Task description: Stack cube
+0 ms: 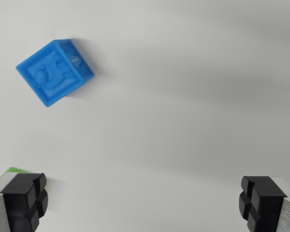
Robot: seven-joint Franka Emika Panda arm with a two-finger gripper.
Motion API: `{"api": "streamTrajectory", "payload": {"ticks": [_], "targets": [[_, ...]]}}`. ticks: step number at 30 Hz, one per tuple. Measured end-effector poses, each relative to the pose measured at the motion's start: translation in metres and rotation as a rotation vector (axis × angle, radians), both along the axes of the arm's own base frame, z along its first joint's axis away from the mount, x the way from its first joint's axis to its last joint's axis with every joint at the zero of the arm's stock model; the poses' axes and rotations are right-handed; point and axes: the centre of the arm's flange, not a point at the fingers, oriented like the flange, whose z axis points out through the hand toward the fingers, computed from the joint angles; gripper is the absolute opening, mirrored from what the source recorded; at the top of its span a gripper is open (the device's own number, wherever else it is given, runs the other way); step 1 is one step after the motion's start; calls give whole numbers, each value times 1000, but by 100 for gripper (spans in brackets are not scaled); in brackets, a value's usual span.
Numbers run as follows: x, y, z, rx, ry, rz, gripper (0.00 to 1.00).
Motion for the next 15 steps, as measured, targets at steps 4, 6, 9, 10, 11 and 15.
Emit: {"api": "streamTrajectory", "payload": {"ticks": [4,6,9,10,11,15], "targets": [[0,8,-11,3,0,39,100],[0,13,-18,4,0,62,100],[1,19,-25,5,0,89,100],[1,21,-28,6,-1,101,100],[1,23,-32,6,-1,112,100],[1,32,-43,9,-2,155,100]]}}
